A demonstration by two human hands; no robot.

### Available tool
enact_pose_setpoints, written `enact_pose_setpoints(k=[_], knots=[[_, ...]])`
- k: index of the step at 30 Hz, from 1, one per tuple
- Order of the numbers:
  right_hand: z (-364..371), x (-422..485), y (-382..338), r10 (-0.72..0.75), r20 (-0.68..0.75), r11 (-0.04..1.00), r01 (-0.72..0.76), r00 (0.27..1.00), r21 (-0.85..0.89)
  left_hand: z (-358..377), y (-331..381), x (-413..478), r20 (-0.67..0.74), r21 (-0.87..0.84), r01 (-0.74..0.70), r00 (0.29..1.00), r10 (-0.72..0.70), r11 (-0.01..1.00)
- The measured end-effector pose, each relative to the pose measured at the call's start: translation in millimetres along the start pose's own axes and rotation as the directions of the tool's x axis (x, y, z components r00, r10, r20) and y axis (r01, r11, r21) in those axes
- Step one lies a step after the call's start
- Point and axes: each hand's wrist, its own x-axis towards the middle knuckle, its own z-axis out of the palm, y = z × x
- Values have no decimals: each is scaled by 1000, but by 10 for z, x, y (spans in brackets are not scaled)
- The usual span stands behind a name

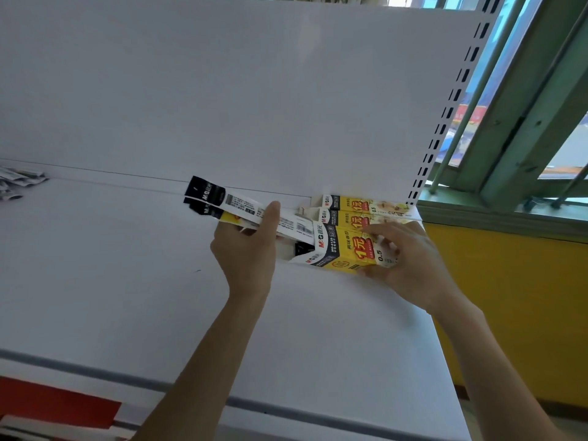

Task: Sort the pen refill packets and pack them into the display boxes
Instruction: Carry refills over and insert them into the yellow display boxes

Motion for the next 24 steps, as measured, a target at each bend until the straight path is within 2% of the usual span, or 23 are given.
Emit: enact_pose_setpoints(k=[3,7,10,12,15,18,24], knots=[[5,6,-2,12,-12,1000,-11,1000,1,-54,2,51,-39,26,-60,997,61,998],[49,-5,12,-11,-3,1000,11,1000,-19,-91,-63,53,58,201,-160,987,151,966],[76,-16,17,-8,0,1000,8,1000,-26,-146,-91,63,97,266,-220,975,201,939],[63,-5,15,1,-3,1000,-1,1000,-30,-183,-33,82,52,214,-189,982,182,958],[30,4,13,23,-5,1000,-23,1000,-18,-243,100,170,-77,-40,-52,996,49,998],[-2,-10,2,33,-12,999,-34,999,-16,-291,161,234,-138,-171,-9,990,-15,985],[-17,-38,-23,31,-11,999,-31,999,-25,-239,111,72,-51,-71,-76,996,72,995]])
